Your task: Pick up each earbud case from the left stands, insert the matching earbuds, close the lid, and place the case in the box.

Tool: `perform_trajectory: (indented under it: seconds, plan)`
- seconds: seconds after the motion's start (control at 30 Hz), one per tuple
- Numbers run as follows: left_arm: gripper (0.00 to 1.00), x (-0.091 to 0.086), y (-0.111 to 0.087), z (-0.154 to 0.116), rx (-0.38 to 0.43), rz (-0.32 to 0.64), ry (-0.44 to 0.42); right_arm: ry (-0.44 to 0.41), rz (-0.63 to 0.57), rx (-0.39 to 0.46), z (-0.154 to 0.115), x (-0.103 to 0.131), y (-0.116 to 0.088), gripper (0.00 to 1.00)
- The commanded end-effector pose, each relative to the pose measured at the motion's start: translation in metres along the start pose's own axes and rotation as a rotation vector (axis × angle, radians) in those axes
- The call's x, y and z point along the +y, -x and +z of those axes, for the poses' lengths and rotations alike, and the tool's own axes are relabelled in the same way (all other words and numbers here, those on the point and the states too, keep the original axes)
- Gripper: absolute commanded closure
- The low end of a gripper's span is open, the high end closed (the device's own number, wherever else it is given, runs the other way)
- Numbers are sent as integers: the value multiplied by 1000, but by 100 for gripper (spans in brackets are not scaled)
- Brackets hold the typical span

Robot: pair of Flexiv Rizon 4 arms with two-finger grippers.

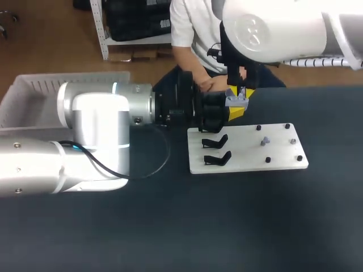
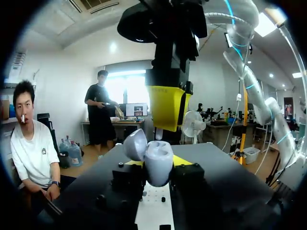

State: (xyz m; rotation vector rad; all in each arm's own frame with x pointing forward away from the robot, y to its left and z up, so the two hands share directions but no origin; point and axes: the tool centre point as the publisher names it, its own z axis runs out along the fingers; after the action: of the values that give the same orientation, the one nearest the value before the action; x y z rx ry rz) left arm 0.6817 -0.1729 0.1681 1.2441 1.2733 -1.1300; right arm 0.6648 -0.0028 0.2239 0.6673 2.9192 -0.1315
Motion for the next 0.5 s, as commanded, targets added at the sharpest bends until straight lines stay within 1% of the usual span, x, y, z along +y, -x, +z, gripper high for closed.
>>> perform_trajectory:
  seconds: [0.03,0.5]
  plan:
    - [100,-1,-2,1,-7,4,5,-9,-2,1,2,4,2,100]
    - [100,-1,-2,1,-7,4,5,-22,-3,0,4,5,3,100]
